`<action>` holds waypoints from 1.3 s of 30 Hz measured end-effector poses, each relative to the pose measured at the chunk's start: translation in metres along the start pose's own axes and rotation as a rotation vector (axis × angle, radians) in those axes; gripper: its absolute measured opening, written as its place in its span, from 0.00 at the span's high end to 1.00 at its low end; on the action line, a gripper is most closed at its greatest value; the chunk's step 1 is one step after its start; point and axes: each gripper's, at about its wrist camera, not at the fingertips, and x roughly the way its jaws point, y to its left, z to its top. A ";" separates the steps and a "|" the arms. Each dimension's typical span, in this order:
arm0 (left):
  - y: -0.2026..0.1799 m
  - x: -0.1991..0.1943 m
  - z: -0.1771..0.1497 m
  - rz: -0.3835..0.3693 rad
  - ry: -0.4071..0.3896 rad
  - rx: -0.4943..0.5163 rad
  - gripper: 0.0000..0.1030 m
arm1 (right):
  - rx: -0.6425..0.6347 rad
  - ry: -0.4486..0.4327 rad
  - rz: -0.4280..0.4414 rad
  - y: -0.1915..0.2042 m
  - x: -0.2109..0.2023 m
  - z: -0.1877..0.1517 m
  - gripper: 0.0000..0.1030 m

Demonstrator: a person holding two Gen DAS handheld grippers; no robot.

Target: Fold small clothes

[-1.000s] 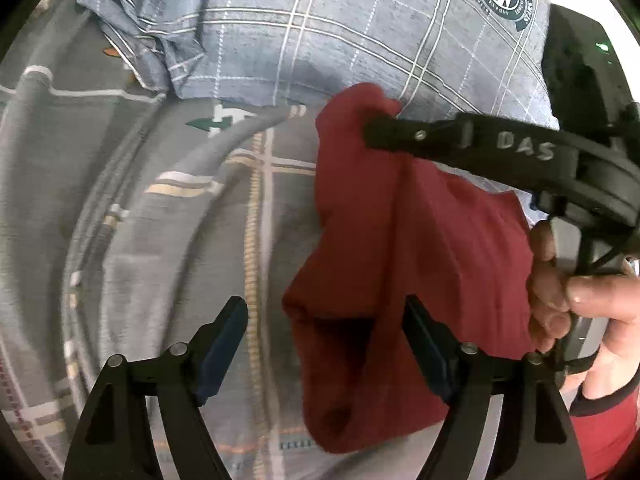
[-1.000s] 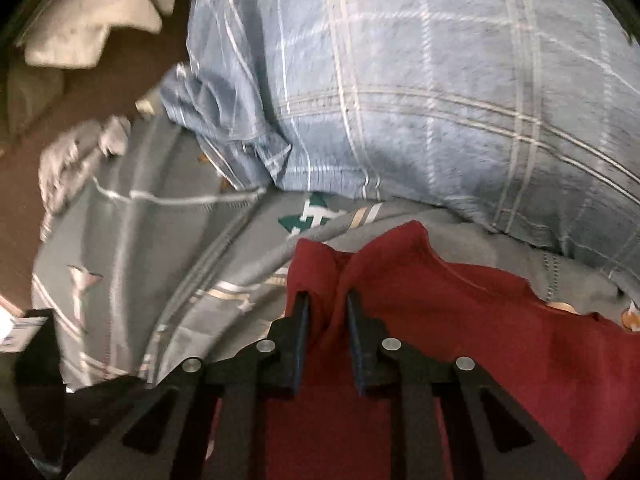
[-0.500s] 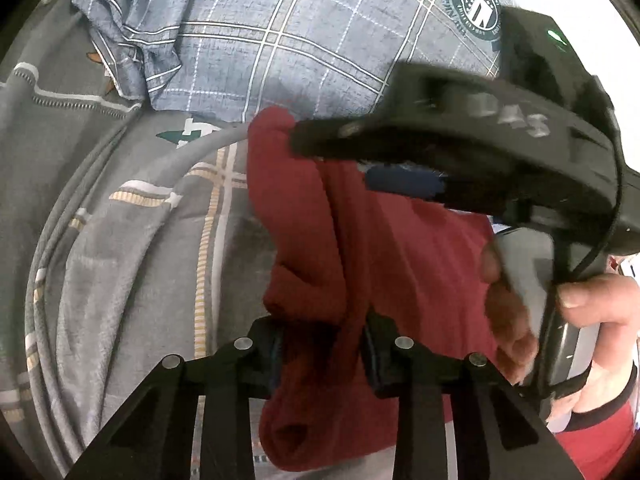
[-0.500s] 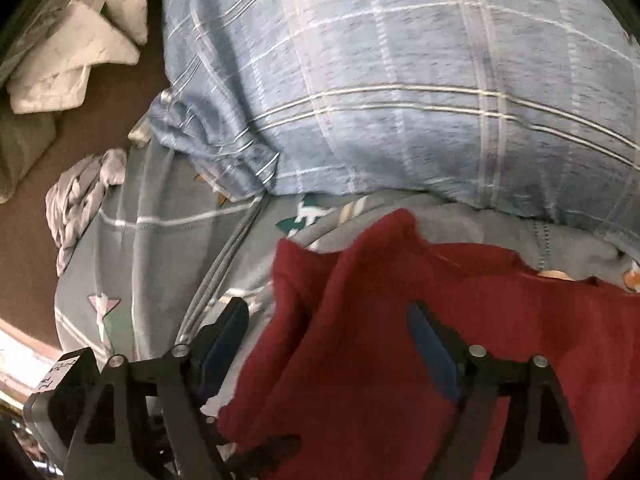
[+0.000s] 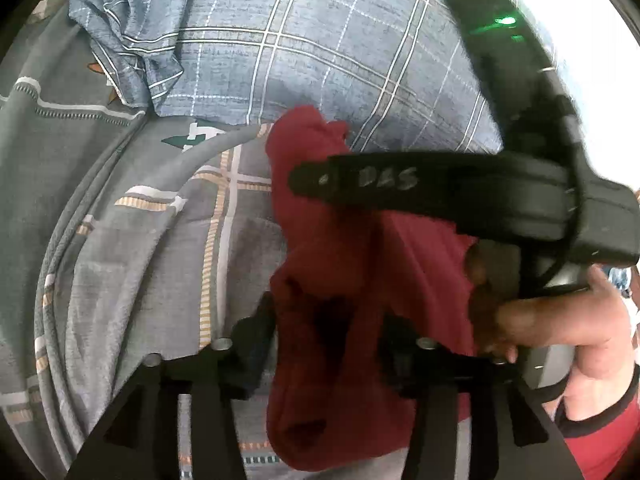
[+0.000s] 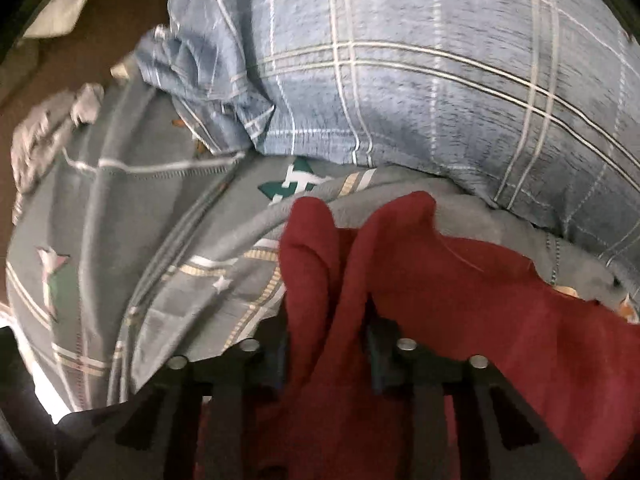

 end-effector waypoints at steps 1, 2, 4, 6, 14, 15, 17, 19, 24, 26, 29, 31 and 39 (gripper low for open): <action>-0.001 0.001 -0.001 0.012 0.007 0.001 0.44 | 0.010 -0.011 0.016 -0.003 -0.004 -0.003 0.75; -0.001 0.003 -0.002 0.025 0.015 0.000 0.43 | 0.020 -0.016 0.027 -0.004 -0.007 -0.006 0.76; -0.003 0.006 -0.003 0.020 0.020 -0.006 0.45 | 0.034 -0.028 0.050 -0.006 -0.012 -0.009 0.78; -0.008 0.005 -0.002 0.004 0.011 -0.003 0.65 | 0.046 -0.040 0.070 -0.010 -0.017 -0.010 0.79; -0.066 -0.031 0.008 -0.083 -0.055 0.083 0.79 | 0.105 -0.120 0.145 -0.045 -0.070 -0.008 0.81; -0.078 -0.035 0.010 -0.091 -0.062 0.107 0.79 | 0.110 -0.135 0.151 -0.053 -0.079 -0.006 0.81; -0.106 -0.038 0.012 -0.107 -0.060 0.146 0.79 | 0.124 -0.175 0.151 -0.065 -0.105 -0.013 0.81; -0.128 -0.037 0.014 -0.121 -0.052 0.177 0.79 | 0.131 -0.208 0.137 -0.076 -0.129 -0.020 0.81; -0.183 -0.021 0.011 -0.148 -0.024 0.268 0.79 | 0.187 -0.261 0.073 -0.120 -0.177 -0.050 0.82; -0.201 -0.010 0.008 -0.161 -0.005 0.291 0.79 | 0.225 -0.267 0.053 -0.141 -0.190 -0.065 0.82; -0.220 0.007 0.004 -0.176 0.028 0.308 0.79 | 0.273 -0.265 0.019 -0.168 -0.196 -0.082 0.83; -0.231 0.022 0.000 -0.178 0.052 0.321 0.79 | 0.302 -0.260 0.001 -0.184 -0.197 -0.092 0.83; -0.254 0.079 -0.011 -0.151 0.126 0.344 0.77 | 0.384 -0.238 -0.036 -0.230 -0.186 -0.127 0.83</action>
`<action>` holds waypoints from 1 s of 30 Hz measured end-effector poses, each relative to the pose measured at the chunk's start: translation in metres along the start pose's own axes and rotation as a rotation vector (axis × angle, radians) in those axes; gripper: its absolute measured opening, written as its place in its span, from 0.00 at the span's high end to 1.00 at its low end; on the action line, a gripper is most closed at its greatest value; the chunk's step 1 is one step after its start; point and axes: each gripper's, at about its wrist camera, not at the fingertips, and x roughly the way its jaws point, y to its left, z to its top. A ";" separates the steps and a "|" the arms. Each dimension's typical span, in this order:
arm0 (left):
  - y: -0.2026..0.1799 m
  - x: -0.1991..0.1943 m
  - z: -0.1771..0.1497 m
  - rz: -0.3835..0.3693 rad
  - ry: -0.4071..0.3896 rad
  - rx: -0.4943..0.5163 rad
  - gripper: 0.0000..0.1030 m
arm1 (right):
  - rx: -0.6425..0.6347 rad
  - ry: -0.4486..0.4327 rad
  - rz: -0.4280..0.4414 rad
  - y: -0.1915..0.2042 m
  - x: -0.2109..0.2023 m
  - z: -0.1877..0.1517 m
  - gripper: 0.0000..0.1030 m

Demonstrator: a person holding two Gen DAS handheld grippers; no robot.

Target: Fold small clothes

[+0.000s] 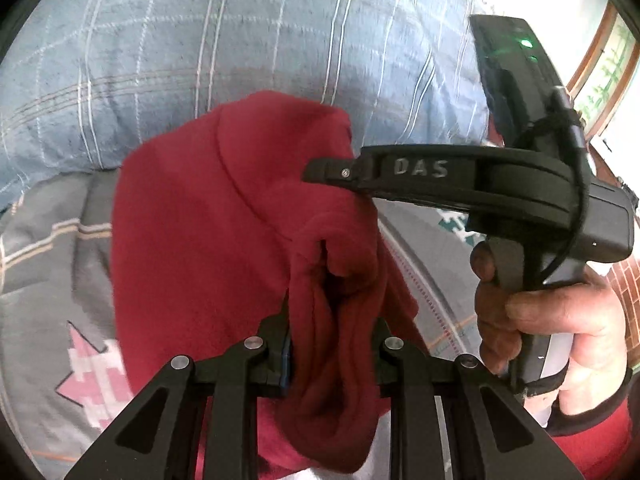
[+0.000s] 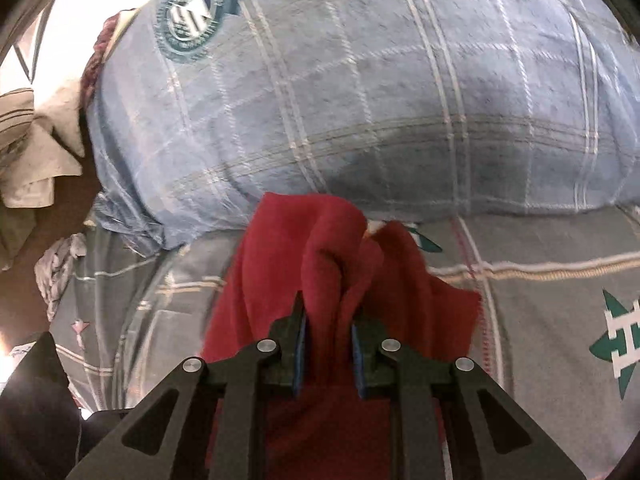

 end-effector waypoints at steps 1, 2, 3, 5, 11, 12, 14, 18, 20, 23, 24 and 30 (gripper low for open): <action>0.001 0.006 0.000 -0.001 0.005 -0.001 0.77 | 0.006 0.010 -0.011 -0.004 0.005 -0.002 0.83; 0.001 0.010 0.001 -0.007 0.009 -0.008 0.73 | 0.011 0.024 -0.029 -0.009 0.010 -0.005 0.83; 0.000 0.016 0.003 -0.018 0.009 -0.013 0.66 | 0.017 0.038 -0.046 -0.013 0.017 -0.007 0.83; -0.003 0.011 0.004 -0.058 0.029 0.010 0.52 | 0.052 0.059 -0.058 -0.024 0.028 -0.009 0.75; 0.008 -0.048 -0.005 -0.029 -0.049 0.120 0.39 | 0.134 -0.003 -0.077 -0.040 -0.007 -0.013 0.64; 0.014 -0.056 -0.007 -0.005 -0.067 0.109 0.37 | 0.120 -0.016 -0.074 -0.039 -0.017 -0.014 0.64; 0.027 -0.062 -0.007 0.050 -0.076 0.078 0.39 | 0.074 -0.045 -0.047 -0.024 -0.035 -0.018 0.57; 0.043 -0.055 -0.012 0.124 -0.048 0.001 0.40 | -0.084 -0.038 -0.004 0.024 -0.040 -0.027 0.54; 0.042 -0.050 -0.019 0.107 -0.028 -0.022 0.40 | -0.172 -0.009 0.000 0.048 -0.030 -0.034 0.56; 0.039 -0.048 -0.027 0.120 -0.026 0.002 0.39 | -0.245 0.046 -0.061 0.060 -0.014 -0.052 0.59; 0.044 -0.046 -0.026 0.124 -0.027 0.008 0.39 | -0.255 0.062 -0.094 0.057 -0.011 -0.059 0.59; 0.050 -0.033 -0.031 0.145 0.005 -0.035 0.39 | -0.152 0.067 -0.150 0.018 -0.009 -0.095 0.56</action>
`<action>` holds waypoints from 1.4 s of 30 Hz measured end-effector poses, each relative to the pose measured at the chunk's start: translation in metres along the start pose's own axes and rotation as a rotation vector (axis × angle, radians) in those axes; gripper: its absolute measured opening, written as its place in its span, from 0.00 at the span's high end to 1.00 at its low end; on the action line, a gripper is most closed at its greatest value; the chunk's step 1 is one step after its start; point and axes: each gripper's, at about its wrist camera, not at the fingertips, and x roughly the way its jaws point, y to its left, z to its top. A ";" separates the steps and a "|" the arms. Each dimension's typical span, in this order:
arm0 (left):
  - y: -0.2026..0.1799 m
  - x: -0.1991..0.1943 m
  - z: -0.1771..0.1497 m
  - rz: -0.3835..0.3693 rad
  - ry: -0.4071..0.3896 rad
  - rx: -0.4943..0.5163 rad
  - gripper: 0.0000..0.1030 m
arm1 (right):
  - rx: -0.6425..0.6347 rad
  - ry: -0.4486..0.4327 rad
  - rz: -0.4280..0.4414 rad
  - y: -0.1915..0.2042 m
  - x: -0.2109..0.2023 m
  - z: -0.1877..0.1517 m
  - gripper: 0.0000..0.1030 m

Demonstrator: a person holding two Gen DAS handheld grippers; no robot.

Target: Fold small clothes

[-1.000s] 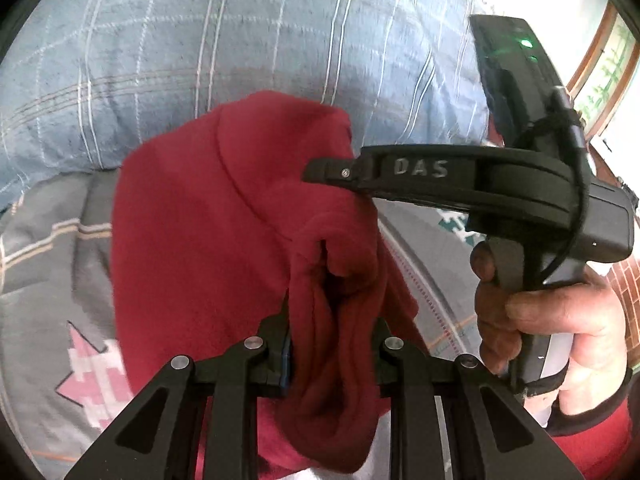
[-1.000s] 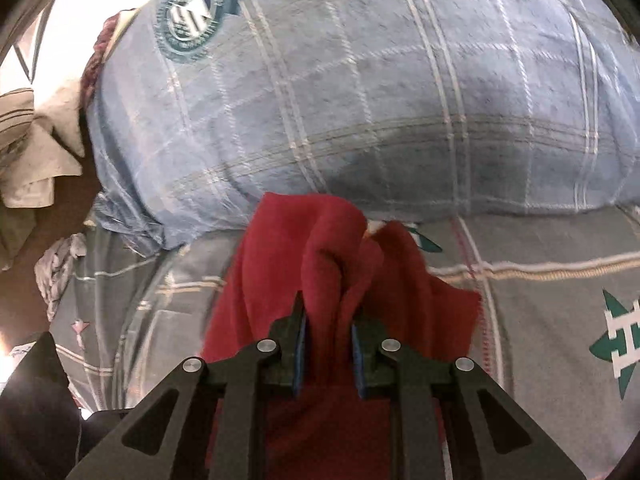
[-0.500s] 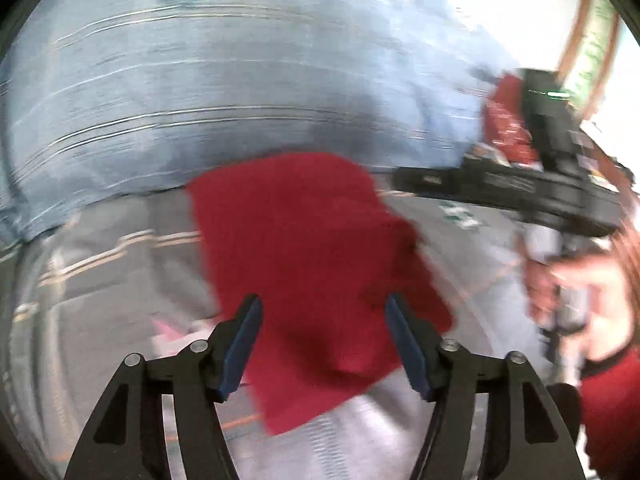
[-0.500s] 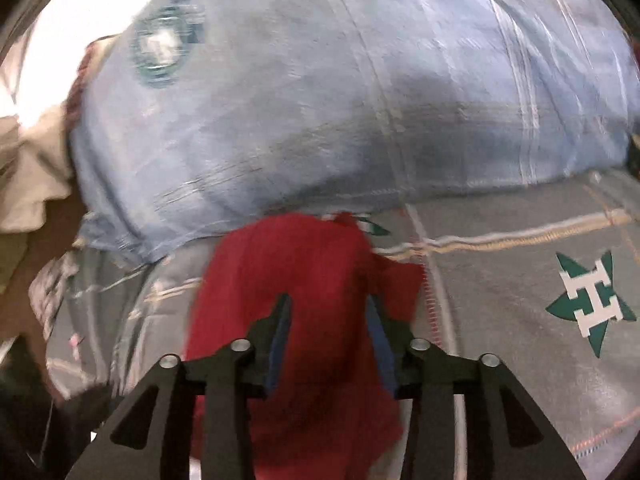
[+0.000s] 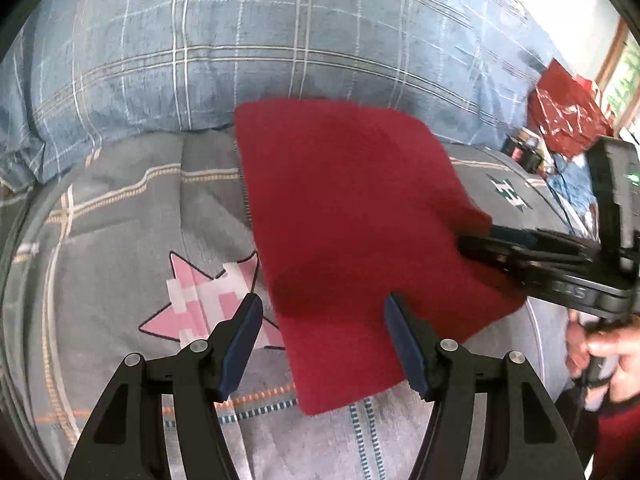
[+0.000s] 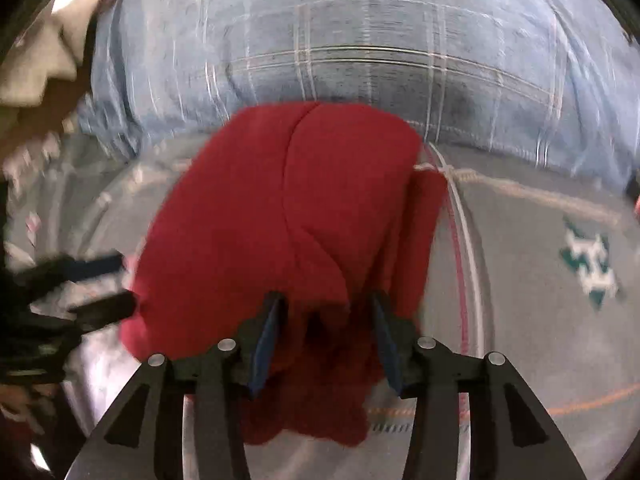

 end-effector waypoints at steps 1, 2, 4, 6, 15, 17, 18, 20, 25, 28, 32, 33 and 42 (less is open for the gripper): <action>0.000 0.000 0.001 0.003 -0.006 -0.006 0.39 | 0.023 0.000 0.003 -0.002 -0.004 0.000 0.55; -0.001 0.000 0.002 0.008 -0.016 -0.009 0.39 | 0.034 0.003 0.008 -0.002 -0.007 0.001 0.54; -0.004 -0.001 0.004 0.018 -0.031 -0.011 0.39 | 0.041 -0.021 0.004 0.000 -0.016 0.002 0.53; -0.004 0.000 0.005 0.030 -0.036 -0.009 0.39 | 0.047 -0.054 -0.005 0.003 -0.023 0.006 0.53; -0.018 0.011 0.012 0.078 -0.055 0.023 0.39 | 0.130 -0.150 0.004 -0.005 -0.020 0.020 0.44; -0.021 0.019 0.013 0.086 -0.045 0.032 0.38 | 0.113 -0.145 -0.028 -0.007 -0.012 0.021 0.47; -0.022 0.022 0.014 0.090 -0.042 0.036 0.36 | 0.104 -0.136 -0.059 -0.008 -0.007 0.020 0.47; -0.024 0.027 0.014 0.100 -0.045 0.043 0.32 | 0.097 -0.112 -0.115 -0.015 0.004 0.016 0.48; -0.023 0.034 0.015 0.091 -0.046 0.025 0.27 | 0.142 -0.108 -0.083 -0.029 0.015 0.008 0.40; -0.020 0.034 0.015 0.080 -0.041 0.023 0.27 | 0.193 -0.120 -0.040 -0.039 0.014 0.005 0.32; -0.016 0.034 0.018 0.065 -0.035 0.016 0.27 | 0.305 -0.128 0.031 -0.056 0.017 -0.002 0.21; -0.015 0.034 0.018 0.057 -0.035 0.012 0.27 | 0.319 -0.124 0.048 -0.058 0.018 -0.002 0.21; 0.025 0.045 0.036 -0.118 -0.015 -0.130 0.25 | 0.316 -0.145 0.080 -0.064 0.023 0.004 0.12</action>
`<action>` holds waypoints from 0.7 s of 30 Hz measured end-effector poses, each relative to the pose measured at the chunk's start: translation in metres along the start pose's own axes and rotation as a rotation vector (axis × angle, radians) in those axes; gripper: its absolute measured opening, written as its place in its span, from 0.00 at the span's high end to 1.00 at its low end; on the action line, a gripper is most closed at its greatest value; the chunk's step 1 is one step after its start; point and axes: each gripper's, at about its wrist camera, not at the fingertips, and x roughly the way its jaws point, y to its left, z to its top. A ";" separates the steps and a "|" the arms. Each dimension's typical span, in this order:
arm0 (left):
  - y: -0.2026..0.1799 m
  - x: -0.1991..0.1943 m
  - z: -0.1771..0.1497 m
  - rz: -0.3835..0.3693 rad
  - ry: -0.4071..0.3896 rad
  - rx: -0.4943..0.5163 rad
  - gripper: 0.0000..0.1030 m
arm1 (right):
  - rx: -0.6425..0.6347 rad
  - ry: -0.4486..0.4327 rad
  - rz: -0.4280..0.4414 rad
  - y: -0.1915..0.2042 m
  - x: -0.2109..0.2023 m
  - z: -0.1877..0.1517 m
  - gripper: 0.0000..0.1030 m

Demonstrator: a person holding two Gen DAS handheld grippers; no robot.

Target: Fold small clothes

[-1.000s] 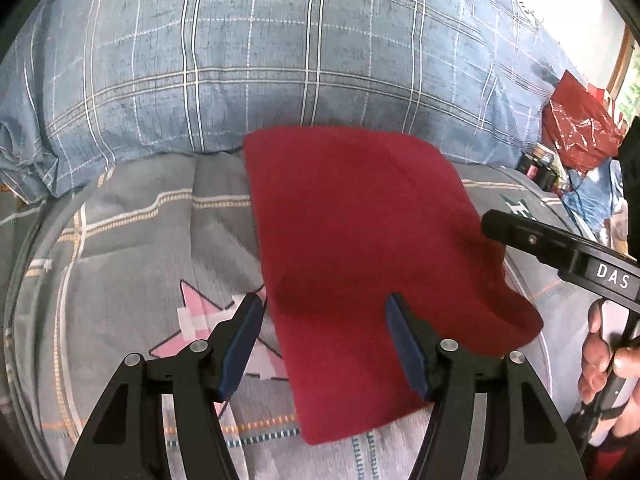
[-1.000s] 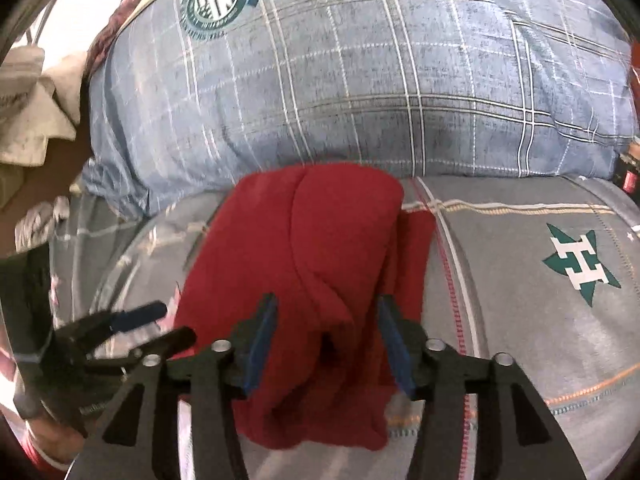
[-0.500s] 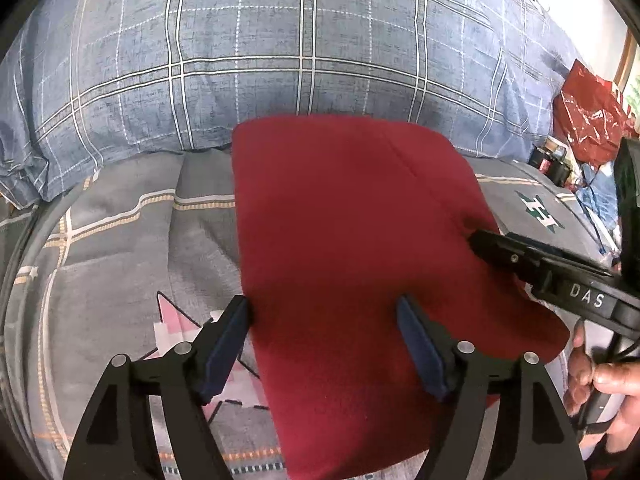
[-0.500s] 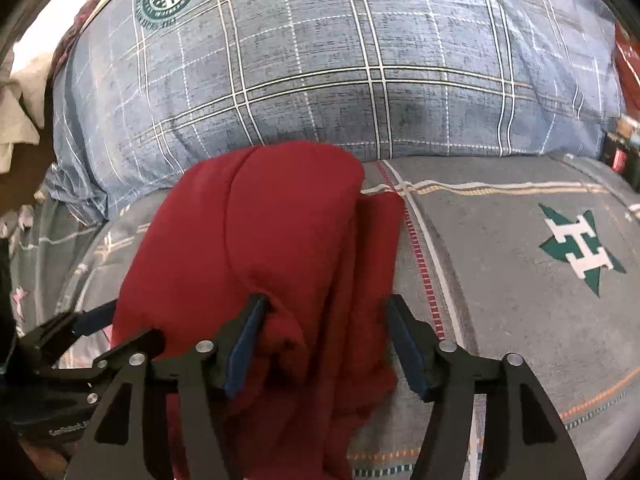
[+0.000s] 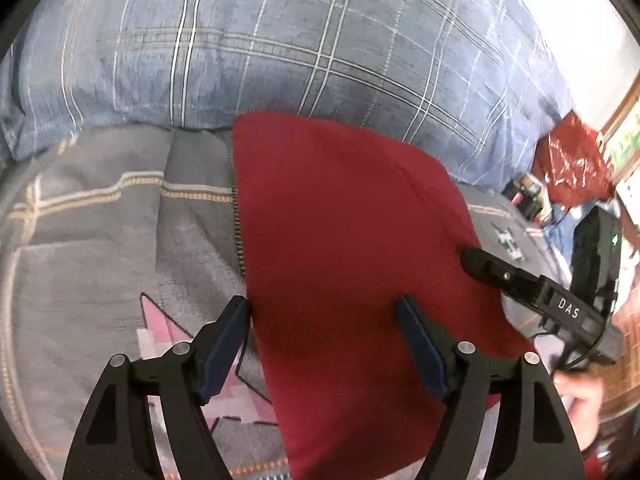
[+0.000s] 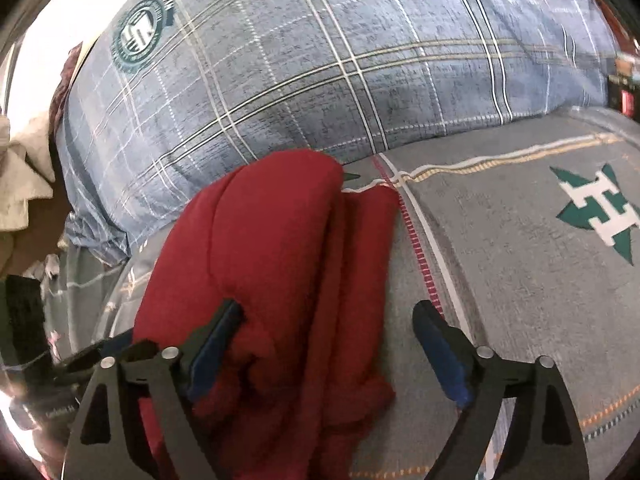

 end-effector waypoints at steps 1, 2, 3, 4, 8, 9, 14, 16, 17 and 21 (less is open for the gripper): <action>0.002 0.002 0.002 -0.004 0.002 -0.002 0.24 | 0.011 -0.005 0.010 -0.002 0.000 0.001 0.12; 0.002 0.005 0.003 -0.006 0.004 0.001 0.23 | 0.016 -0.008 0.017 -0.002 0.000 0.003 0.12; 0.002 0.007 0.003 -0.005 0.006 0.005 0.22 | 0.020 -0.007 0.024 -0.003 0.001 0.004 0.12; 0.003 0.010 0.004 -0.006 0.007 0.006 0.21 | 0.021 -0.004 0.036 -0.003 0.003 0.005 0.11; 0.004 0.018 0.007 -0.021 0.014 -0.001 0.19 | -0.007 -0.002 0.070 0.003 0.010 0.006 0.13; 0.006 0.021 0.008 -0.027 0.018 -0.006 0.18 | -0.013 0.000 0.075 0.004 0.011 0.006 0.13; 0.007 0.031 0.014 -0.036 0.021 -0.016 0.16 | -0.039 0.004 0.072 0.011 0.013 0.005 0.17; 0.005 0.034 0.016 -0.035 0.019 -0.017 0.15 | -0.035 0.007 0.077 0.009 0.014 0.007 0.17; 0.005 0.036 0.017 -0.034 0.018 -0.019 0.15 | -0.034 0.009 0.078 0.009 0.014 0.007 0.17; 0.003 0.042 0.021 -0.025 0.012 -0.017 0.13 | -0.043 0.022 0.096 0.011 0.018 0.012 0.17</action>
